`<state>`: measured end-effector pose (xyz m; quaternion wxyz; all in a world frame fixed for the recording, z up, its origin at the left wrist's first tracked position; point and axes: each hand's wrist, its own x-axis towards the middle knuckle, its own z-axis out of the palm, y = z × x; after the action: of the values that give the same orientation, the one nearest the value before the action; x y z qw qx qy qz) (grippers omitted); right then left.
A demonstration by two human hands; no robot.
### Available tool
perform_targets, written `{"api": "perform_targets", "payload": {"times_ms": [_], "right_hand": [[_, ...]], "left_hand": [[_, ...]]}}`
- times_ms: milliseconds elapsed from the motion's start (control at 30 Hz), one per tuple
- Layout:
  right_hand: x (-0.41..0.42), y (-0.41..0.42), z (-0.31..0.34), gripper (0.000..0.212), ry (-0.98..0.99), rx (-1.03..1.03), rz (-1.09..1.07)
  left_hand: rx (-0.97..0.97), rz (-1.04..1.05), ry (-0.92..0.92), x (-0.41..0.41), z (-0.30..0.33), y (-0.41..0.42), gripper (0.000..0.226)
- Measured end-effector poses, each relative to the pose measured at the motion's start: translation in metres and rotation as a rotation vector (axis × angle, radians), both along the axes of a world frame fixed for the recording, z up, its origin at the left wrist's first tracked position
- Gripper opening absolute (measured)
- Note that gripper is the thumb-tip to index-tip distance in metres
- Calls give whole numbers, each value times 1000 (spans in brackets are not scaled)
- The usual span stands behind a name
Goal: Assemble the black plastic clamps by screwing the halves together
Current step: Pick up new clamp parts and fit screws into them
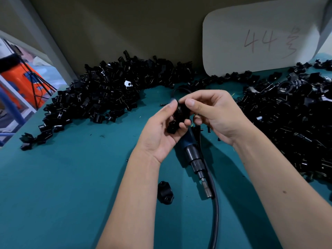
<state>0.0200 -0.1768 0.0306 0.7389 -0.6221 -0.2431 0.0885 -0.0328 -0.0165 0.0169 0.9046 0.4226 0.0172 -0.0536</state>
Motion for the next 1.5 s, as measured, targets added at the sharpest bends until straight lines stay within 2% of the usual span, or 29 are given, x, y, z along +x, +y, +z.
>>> {"api": "perform_targets", "payload": {"times_ms": [67, 200, 333, 433, 567, 667, 767, 867, 1033, 1100, 1167, 1233, 1333, 1500], "right_hand": [[-1, 0, 0, 13, -10, -28, 1], [-2, 0, 0, 19, -5, -78, 9], [-3, 1, 1, 6, 41, -71, -29], [-3, 2, 0, 20, 54, -79, -60], [-2, -1, 1, 24, 122, -4, 53], [-3, -2, 3, 15, 83, -10, 81], [-5, 4, 3, 20, 34, -5, 14], [-6, 10, 3, 16, 0, -4, -80], [-6, 17, -1, 25, 20, -3, -185], [-5, 16, -2, 21, 36, 7, -148], [-6, 12, -1, 11, 71, 61, -24], [-7, 9, 0, 13, 92, 95, 56], [-8, 12, 2, 7, 44, 83, -2], [-11, 18, 3, 19, 146, 182, -57]], "left_hand": [[30, -1, -2, 3, 2, -1, 24], [50, 11, -12, 5, 1, -2, 22], [68, -8, -32, 6, 0, -2, 16], [74, -18, -44, 5, 1, -5, 13], [47, -20, -30, 5, 1, -4, 18], [17, -1, -24, 5, 0, 0, 11], [51, 27, -36, 5, 0, 2, 7], [105, 42, -54, 4, 1, 1, 12], [81, 42, -52, 4, 1, -4, 12], [80, 44, -53, 4, 1, -4, 11], [82, 55, -52, 4, 1, -3, 13], [88, 66, -55, 4, 1, 0, 14], [116, 40, -85, 3, 2, 1, 19], [151, 55, -126, 3, 3, -3, 15]]}}
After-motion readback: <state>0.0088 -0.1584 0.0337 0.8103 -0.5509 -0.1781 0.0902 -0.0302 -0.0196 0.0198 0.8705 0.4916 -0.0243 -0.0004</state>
